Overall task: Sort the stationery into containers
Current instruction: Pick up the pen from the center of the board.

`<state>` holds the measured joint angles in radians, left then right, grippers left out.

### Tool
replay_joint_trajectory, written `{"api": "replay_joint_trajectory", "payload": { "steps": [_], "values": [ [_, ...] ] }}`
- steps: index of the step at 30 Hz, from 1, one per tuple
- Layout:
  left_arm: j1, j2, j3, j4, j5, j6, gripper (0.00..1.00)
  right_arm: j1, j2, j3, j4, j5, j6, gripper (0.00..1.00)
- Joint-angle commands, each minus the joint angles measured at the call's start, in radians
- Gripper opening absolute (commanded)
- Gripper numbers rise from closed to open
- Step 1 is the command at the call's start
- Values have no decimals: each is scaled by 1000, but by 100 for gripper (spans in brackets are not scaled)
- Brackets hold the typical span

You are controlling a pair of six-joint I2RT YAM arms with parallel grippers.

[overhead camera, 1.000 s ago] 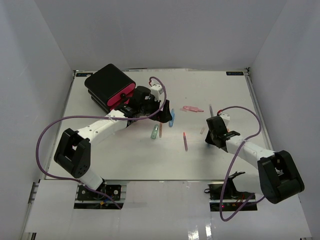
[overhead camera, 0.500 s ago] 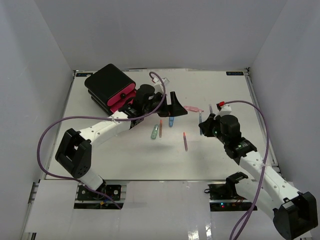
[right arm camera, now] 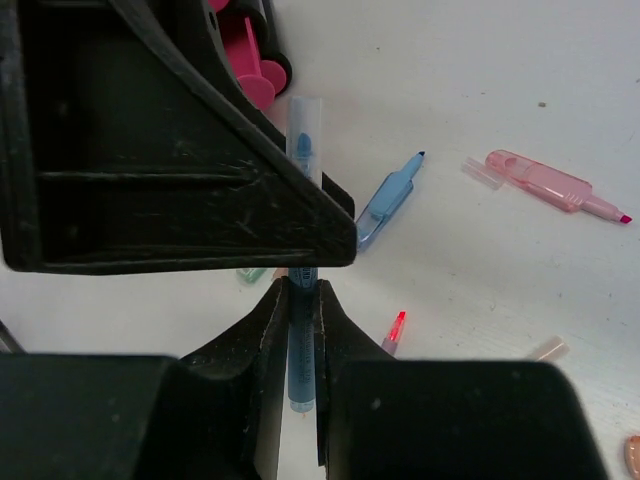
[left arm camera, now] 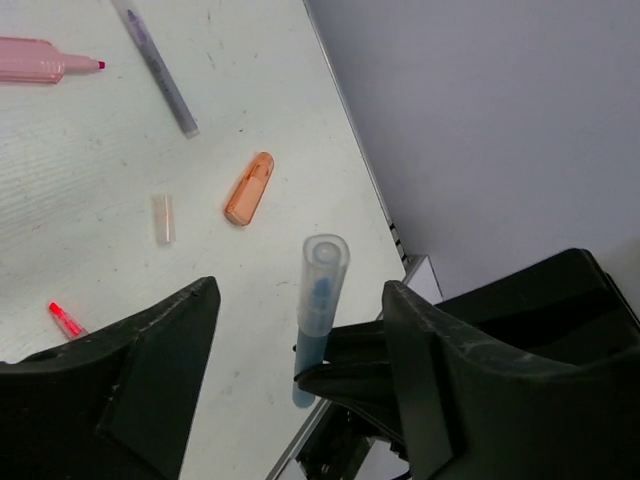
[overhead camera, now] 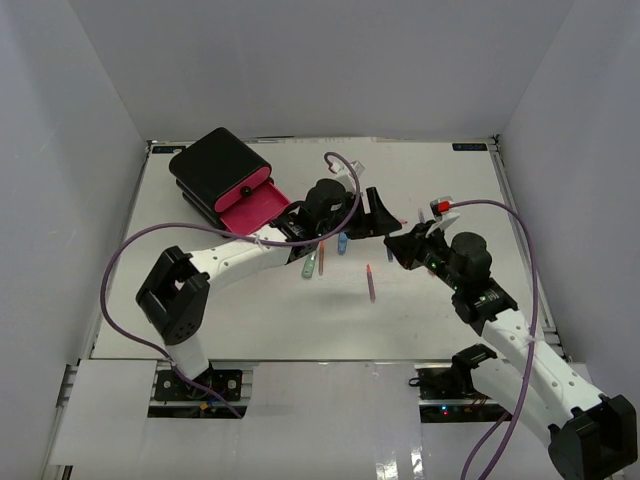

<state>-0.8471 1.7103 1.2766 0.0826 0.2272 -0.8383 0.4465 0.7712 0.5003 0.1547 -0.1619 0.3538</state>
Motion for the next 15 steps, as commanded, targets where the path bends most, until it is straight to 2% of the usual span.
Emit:
{"api": "replay_joint_trajectory", "payload": {
  "steps": [1,10,11,14,15],
  "values": [
    [-17,2,56,9,-61,-15,74,3,-18,-12,75,-30,-18,11],
    [-29,26,64,16,-39,-18,33,3,-27,-43,100,-25,-10,13],
    [-29,23,63,19,-32,-16,26,3,-29,-45,103,-24,-9,13],
    [-29,14,41,32,-32,-10,20,3,-26,-48,108,-21,-9,16],
    [-29,9,37,32,-35,-7,18,3,-24,-48,105,-22,-9,20]
  ]
}}
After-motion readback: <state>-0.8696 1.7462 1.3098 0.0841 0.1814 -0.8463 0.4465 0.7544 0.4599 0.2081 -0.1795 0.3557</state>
